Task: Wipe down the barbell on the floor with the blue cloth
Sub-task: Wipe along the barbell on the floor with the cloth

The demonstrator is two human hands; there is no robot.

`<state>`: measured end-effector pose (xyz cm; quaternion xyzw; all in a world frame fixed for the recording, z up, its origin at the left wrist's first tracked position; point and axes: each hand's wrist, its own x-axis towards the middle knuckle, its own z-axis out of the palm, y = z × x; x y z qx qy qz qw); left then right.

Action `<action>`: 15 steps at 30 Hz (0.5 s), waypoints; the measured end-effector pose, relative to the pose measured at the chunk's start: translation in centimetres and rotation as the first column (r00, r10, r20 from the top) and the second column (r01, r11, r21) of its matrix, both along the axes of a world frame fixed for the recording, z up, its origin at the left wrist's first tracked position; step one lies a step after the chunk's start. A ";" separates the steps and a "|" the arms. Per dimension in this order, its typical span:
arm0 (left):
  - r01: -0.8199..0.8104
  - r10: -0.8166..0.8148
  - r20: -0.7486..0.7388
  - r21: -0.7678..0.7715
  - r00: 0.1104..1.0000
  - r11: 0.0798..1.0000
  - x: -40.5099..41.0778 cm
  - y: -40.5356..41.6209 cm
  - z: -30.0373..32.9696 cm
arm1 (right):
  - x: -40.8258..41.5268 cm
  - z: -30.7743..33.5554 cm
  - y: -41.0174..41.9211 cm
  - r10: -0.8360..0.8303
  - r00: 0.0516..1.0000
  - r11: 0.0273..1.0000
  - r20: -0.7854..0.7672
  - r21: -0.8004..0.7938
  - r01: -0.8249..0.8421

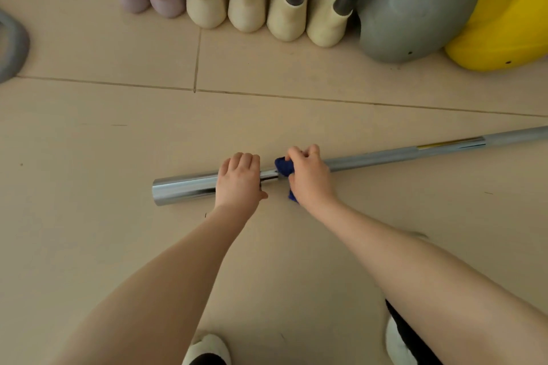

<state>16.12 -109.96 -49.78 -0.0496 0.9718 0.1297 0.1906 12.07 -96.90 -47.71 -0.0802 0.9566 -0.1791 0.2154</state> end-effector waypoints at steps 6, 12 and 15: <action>0.001 -0.001 0.052 -0.001 0.999 1.000 -0.9 -0.2 0.0 | 0.8 -0.5 -0.7 0.074 0.997 0.997 0.003 -0.008 -0.074; 0.112 -0.111 0.033 -0.034 0.993 0.993 -0.7 -0.7 0.3 | -0.2 -1.1 2.8 -0.193 0.970 0.969 -0.146 0.126 0.212; 0.172 -0.172 0.003 -0.032 0.985 0.985 -0.3 -0.7 0.3 | 1.2 -1.2 0.9 -0.194 0.971 0.971 -0.142 0.112 0.211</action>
